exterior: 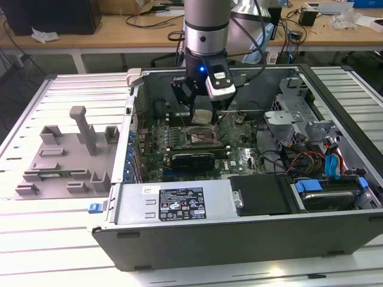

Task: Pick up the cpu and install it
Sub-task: 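Place the cpu into insertion slot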

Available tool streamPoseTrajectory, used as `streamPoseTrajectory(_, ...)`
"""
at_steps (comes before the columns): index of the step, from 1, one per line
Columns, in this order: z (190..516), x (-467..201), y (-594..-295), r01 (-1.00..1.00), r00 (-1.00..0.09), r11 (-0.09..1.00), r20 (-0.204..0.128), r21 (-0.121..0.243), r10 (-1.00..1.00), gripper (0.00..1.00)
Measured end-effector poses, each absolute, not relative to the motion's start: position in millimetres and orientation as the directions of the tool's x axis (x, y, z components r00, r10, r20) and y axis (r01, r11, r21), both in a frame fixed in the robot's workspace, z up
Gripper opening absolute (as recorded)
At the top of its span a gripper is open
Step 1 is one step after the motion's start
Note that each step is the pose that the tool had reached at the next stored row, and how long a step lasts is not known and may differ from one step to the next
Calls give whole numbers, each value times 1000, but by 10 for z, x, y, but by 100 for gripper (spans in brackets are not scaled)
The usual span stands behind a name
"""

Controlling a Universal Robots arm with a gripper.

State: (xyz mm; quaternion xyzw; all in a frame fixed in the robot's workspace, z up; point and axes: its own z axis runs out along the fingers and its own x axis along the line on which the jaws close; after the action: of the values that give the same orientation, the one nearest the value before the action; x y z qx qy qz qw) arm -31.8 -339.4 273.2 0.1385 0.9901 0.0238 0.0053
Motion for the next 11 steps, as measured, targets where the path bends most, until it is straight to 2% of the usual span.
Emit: streamPoseTrajectory(11,2724,-318,-3393,519,-854,853,-4,49,520,55)
